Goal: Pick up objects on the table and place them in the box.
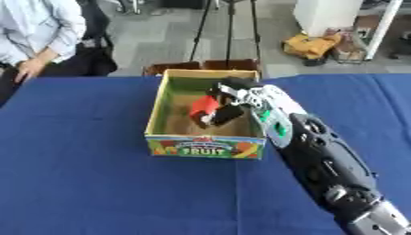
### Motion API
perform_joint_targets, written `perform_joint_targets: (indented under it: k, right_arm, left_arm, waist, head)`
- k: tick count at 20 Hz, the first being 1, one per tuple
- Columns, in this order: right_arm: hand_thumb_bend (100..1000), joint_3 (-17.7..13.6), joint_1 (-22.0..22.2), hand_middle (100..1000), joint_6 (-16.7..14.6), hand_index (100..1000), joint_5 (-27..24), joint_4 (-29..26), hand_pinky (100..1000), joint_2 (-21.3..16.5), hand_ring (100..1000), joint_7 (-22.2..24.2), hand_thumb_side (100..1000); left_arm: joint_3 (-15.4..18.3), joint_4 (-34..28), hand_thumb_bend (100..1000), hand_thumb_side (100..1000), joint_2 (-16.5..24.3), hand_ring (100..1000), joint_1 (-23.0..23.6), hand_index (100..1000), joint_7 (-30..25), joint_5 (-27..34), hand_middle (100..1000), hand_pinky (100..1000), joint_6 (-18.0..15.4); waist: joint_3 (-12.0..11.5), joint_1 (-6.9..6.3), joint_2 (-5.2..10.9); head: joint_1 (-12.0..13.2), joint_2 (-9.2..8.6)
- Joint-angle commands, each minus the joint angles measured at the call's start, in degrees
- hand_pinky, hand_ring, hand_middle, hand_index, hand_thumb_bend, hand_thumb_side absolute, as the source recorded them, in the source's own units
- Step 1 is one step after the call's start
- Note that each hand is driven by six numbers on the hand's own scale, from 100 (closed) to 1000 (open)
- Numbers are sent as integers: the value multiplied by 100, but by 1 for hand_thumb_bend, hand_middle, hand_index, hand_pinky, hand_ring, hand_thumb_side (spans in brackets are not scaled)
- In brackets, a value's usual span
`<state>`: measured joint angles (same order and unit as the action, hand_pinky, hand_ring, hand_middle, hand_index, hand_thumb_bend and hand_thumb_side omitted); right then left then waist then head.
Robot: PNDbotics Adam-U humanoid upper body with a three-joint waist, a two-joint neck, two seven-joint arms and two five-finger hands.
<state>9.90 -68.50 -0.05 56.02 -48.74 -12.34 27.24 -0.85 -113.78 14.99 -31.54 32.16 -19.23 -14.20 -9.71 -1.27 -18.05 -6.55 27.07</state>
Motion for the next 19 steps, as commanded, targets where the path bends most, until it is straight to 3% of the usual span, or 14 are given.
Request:
perform_joint_targets:
  k: [1,6,10,16,19]
  right_arm:
    - [473,-46,-138,766,-39,843,107,-205,551,-62,755,9,538]
    - [416,-146,-158,738,15,820,-132,-641,541,-157,734,-125,554]
    - [346,-208,-119,686,122,793,-560,-1420,498,-418,665,-331,593]
    - [127,-395,361,620,578,748,-1741,-3523,473,-984,618,-1362,647]
    - [100,-508,720,591,852,727,-2303,-4600,472,-1241,603,-2139,692]
  left_arm:
    - [0,-81,100,932,44,855,-64,937,-4,-2,821,717,-6]
    - [3,-81,100,932,44,855,-47,937,-1,-3,821,717,-3]
    - [8,-81,100,931,54,854,-34,936,7,-9,820,717,-4]
    - [27,-81,100,930,77,854,-10,936,34,-27,820,716,1]
    - [37,-81,100,929,83,854,-8,936,52,-39,820,717,0]
  waist:
    - [2,33,42]
    - [26,29,57]
    - [65,26,67]
    - [166,1,75]
    - [220,-21,79]
  head:
    - [-13,-54]
    - [1,-38]
    - [25,-4]
    - [113,22]
    - [155,20]
